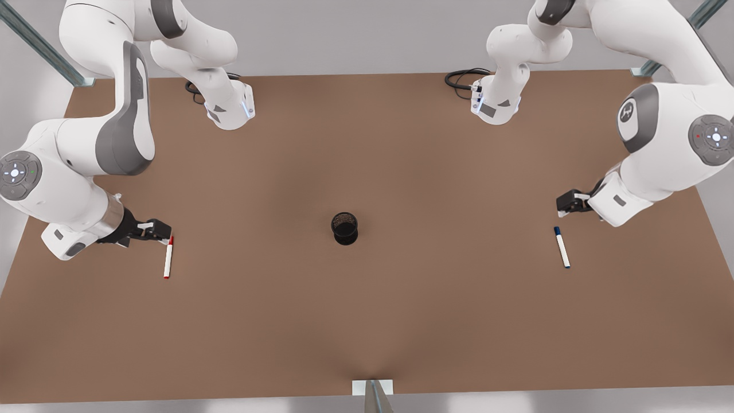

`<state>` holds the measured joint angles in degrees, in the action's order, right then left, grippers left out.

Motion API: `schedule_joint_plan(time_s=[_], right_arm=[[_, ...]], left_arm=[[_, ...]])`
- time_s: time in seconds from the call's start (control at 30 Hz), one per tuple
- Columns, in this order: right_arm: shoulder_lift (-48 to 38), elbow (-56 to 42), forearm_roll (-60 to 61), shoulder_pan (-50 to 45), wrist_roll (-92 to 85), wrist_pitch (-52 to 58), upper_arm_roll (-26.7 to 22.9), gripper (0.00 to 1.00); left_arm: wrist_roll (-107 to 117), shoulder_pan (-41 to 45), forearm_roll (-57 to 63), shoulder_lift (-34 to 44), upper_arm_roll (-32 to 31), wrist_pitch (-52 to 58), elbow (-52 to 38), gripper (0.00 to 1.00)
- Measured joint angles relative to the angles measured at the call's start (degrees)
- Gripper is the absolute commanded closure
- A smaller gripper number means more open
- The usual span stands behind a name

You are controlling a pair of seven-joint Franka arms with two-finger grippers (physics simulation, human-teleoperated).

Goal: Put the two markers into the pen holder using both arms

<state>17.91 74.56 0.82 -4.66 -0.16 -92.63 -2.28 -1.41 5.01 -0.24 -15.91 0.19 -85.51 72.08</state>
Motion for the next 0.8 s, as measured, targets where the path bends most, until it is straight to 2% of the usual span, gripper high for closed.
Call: schedule_joint_plan(time_s=[0.1,0.17,0.27,0.4,0.57,0.67,0.8], right_arm=[[0.0,0.0,0.0,-0.1,0.0,-0.1,0.1,0.0],[0.0,0.0,0.0,0.0,0.0,-0.2,0.1,0.0],[0.0,0.0,0.0,0.0,0.0,-0.2,0.1,0.0],[0.0,0.0,0.0,0.0,0.0,-0.3,0.0,0.0],[2.5,0.5,0.2,-0.3,0.1,-2.5,0.1,0.0],[6.5,6.6,0.2,1.0,0.0,-9.1,0.1,0.0],[14.5,7.9,0.2,3.0,0.0,-19.3,0.1,0.0]], left_arm=[[-0.4,-1.0,0.0,-1.1,0.8,-1.9,2.1,0.0],[-1.1,-2.2,-0.1,-2.3,4.0,-6.1,8.2,0.0],[-2.1,-3.4,-4.3,-4.3,8.8,-16.4,19.6,0.0],[-3.6,-4.9,-7.7,-8.1,9.8,-30.5,27.9,0.0],[-5.9,-7.1,-9.3,-13.2,10.2,-43.2,31.8,0.0],[-7.2,-7.7,-9.9,-16.9,10.3,-48.7,31.7,0.0],[-8.6,-7.8,-11.5,-19.8,9.4,-53.3,31.6,0.0]])
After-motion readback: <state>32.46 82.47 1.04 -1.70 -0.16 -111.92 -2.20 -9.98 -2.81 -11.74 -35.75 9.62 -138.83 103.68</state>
